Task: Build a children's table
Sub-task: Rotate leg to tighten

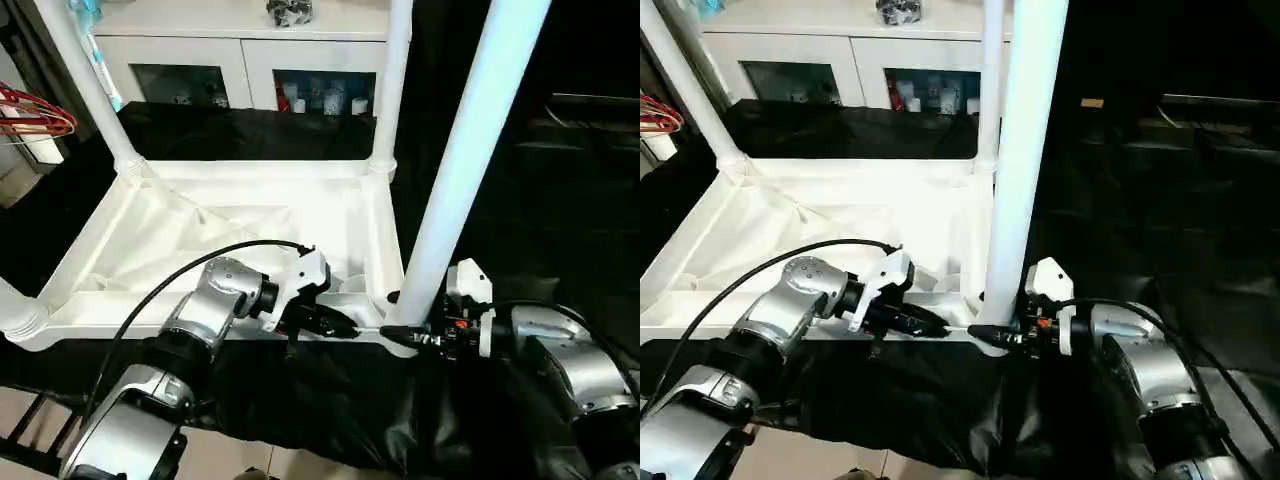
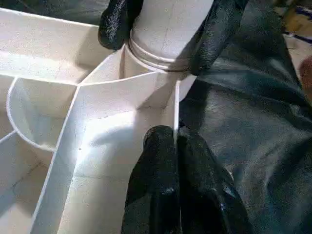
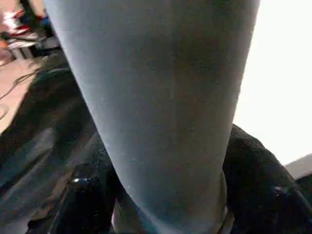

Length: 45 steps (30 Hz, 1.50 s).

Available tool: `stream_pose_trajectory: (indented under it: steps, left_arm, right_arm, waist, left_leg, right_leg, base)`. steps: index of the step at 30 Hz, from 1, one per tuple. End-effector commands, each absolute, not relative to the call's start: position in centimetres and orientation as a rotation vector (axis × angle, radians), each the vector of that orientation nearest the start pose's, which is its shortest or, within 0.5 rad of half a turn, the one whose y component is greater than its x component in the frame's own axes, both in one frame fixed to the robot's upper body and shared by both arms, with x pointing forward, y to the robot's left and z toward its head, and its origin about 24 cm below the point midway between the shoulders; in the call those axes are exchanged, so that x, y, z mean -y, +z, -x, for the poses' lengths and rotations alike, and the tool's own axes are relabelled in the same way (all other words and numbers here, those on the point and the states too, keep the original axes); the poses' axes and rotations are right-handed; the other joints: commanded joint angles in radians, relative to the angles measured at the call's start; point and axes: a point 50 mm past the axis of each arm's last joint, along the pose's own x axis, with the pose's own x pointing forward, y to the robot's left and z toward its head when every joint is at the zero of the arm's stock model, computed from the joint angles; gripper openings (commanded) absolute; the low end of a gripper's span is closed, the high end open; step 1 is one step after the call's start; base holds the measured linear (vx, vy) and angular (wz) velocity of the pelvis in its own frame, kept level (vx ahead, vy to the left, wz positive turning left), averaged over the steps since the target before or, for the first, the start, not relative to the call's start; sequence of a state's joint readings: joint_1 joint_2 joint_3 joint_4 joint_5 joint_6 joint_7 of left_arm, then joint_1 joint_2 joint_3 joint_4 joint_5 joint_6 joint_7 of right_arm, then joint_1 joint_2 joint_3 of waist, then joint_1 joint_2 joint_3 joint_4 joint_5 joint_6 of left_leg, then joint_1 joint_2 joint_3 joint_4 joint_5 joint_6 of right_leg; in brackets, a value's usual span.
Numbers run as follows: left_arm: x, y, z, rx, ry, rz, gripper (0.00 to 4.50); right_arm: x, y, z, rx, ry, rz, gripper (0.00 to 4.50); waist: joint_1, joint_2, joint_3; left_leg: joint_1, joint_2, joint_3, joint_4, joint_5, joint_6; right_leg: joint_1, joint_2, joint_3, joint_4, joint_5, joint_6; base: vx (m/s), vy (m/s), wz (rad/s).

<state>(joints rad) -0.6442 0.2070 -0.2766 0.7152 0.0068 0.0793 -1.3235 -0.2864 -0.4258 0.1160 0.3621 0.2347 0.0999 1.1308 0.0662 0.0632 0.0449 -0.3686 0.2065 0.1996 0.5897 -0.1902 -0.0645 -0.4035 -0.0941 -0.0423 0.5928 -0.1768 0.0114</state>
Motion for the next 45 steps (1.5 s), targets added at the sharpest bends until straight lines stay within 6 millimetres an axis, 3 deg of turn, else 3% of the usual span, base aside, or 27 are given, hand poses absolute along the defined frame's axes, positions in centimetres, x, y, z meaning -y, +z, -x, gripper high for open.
stream_pose_trajectory:
  steps: [1, 4, 6, 8, 10, 13, 15, 18, 25, 30, 31, 35, 37, 45]
  left_arm:
    - [-6.6, 5.9, -32.3, -0.325, -1.453, -0.221, 0.0]
    - [-6.1, 5.9, -32.7, -0.318, -1.406, -0.218, 0.0]
    - [-5.4, 6.1, -33.3, -0.305, -1.334, -0.211, 0.0]
    - [-4.7, 6.4, -33.8, -0.291, -1.257, -0.203, 0.0]
    - [-3.5, 6.8, -34.3, -0.273, -1.174, -0.192, 0.0]
    - [-2.4, 6.9, -34.3, -0.258, -1.153, -0.183, 0.0]
    - [-2.0, 7.1, -33.9, -0.241, -1.195, -0.168, 0.0]
    - [-1.8, 7.1, -33.7, -0.232, -1.22, -0.164, 0.0]
    - [-2.3, 6.7, -33.3, -0.234, -1.265, -0.179, 0.0]
    - [-4.0, 6.3, -32.8, -0.247, -1.375, -0.226, 0.0]
    - [-4.1, 6.3, -32.8, -0.248, -1.379, -0.228, 0.0]
    - [-5.3, 6.2, -32.3, -0.266, -1.462, -0.24, 0.0]
    - [-5.9, 6.1, -32.1, -0.28, -1.505, -0.246, 0.0]
    - [-8.0, 6.0, -31.4, -0.338, -1.618, -0.258, 0.0]
  right_arm:
    - [16.2, 1.7, -27.9, -0.349, 1.044, 0.083, 2.58]
    - [16.0, 1.4, -28.5, -0.346, 0.968, 0.089, 2.58]
    - [15.6, 1.1, -29.3, -0.35, 0.864, 0.076, 2.57]
    - [15.2, 0.7, -30.1, -0.358, 0.764, 0.051, 2.57]
    - [14.2, 0.4, -30.9, -0.373, 0.643, 0.001, 2.56]
    - [12.4, 0.5, -31.2, -0.354, 0.65, -0.022, 2.56]
    - [11.4, 1.1, -31.3, -0.306, 0.687, -0.064, 3.12]
    - [11.2, 1.4, -31.3, -0.286, 0.703, -0.084, 3.48]
    - [12.3, 1.7, -31.2, -0.272, 0.745, -0.055, 4.16]
    - [15.1, 2.4, -29.0, -0.296, 0.976, 0.034, 4.16]
    - [15.2, 2.4, -28.9, -0.297, 0.983, 0.036, 4.16]
    - [16.3, 2.8, -27.7, -0.32, 1.094, 0.063, 4.16]
    - [16.7, 2.8, -27.2, -0.336, 1.136, 0.075, 4.16]
    - [17.5, 3.1, -26.1, -0.389, 1.244, 0.106, 3.42]
  waist:
    - [-0.004, -0.021, -0.055]
    - [-0.017, -0.023, -0.052]
    - [-0.02, -0.022, -0.052]
    - [-0.027, -0.021, -0.054]
    - [-0.03, -0.017, -0.053]
    - [-0.033, -0.019, -0.057]
    - [-0.03, -0.019, -0.059]
    - [-0.028, -0.017, -0.061]
    - [-0.029, -0.016, -0.059]
    - [-0.017, -0.017, -0.06]
    - [-0.011, -0.017, -0.06]
    - [0.0, -0.014, -0.06]
    - [-0.002, -0.013, -0.06]
    - [0.001, -0.015, -0.06]
  left_leg:
    - [0.007, 0.018, -0.009, -0.071, -0.232, 0.064]
    - [0.009, 0.014, -0.014, -0.077, -0.272, 0.035]
    - [0.01, 0.015, -0.014, -0.077, -0.28, 0.044]
    - [0.012, 0.01, -0.013, -0.075, -0.285, 0.028]
    - [0.008, 0.011, -0.015, -0.077, -0.275, 0.028]
    - [0.006, 0.011, -0.015, -0.074, -0.259, 0.034]
    - [0.004, 0.01, -0.013, -0.072, -0.241, 0.057]
    - [0.003, 0.012, -0.013, -0.072, -0.216, 0.072]
    - [0.005, 0.013, -0.012, -0.073, -0.245, 0.069]
    - [0.001, 0.015, -0.011, -0.07, -0.211, 0.099]
    - [0.004, 0.018, -0.01, -0.069, -0.213, 0.102]
    - [0.005, 0.022, -0.009, -0.07, -0.214, 0.098]
    - [0.004, 0.022, -0.009, -0.071, -0.217, 0.095]
    - [0.004, 0.022, -0.008, -0.07, -0.208, 0.099]
  right_leg:
    - [0.042, -0.042, 0.022, -0.076, -0.267, -0.253]
    - [0.042, -0.042, 0.021, -0.087, -0.37, -0.216]
    - [0.04, -0.042, 0.023, -0.091, -0.382, -0.205]
    - [0.036, -0.04, 0.021, -0.092, -0.391, -0.204]
    - [0.039, -0.04, 0.021, -0.09, -0.377, -0.204]
    - [0.041, -0.039, 0.02, -0.089, -0.337, -0.208]
    - [0.044, -0.04, 0.021, -0.086, -0.288, -0.219]
    - [0.046, -0.039, 0.02, -0.08, -0.241, -0.236]
    - [0.046, -0.039, 0.02, -0.083, -0.263, -0.24]
    - [0.052, -0.039, 0.02, -0.077, -0.206, -0.249]
    - [0.05, -0.038, 0.02, -0.078, -0.208, -0.249]
    - [0.049, -0.04, 0.021, -0.074, -0.206, -0.258]
    - [0.049, -0.04, 0.021, -0.072, -0.203, -0.263]
    - [0.048, -0.041, 0.021, -0.07, -0.192, -0.271]
  base:
    - [0.0, 0.0, 0.0]
    - [0.0, 0.0, 0.0]
    - [0.0, 0.0, 0.0]
    - [0.0, 0.0, 0.0]
    - [0.0, 0.0, 0.0]
    - [0.0, 0.0, 0.0]
    - [0.0, 0.0, 0.0]
    - [0.0, 0.0, 0.0]
    - [0.0, 0.0, 0.0]
    - [0.0, 0.0, 0.0]
    - [0.0, 0.0, 0.0]
    - [0.0, 0.0, 0.0]
    - [0.0, 0.0, 0.0]
    - [0.0, 0.0, 0.0]
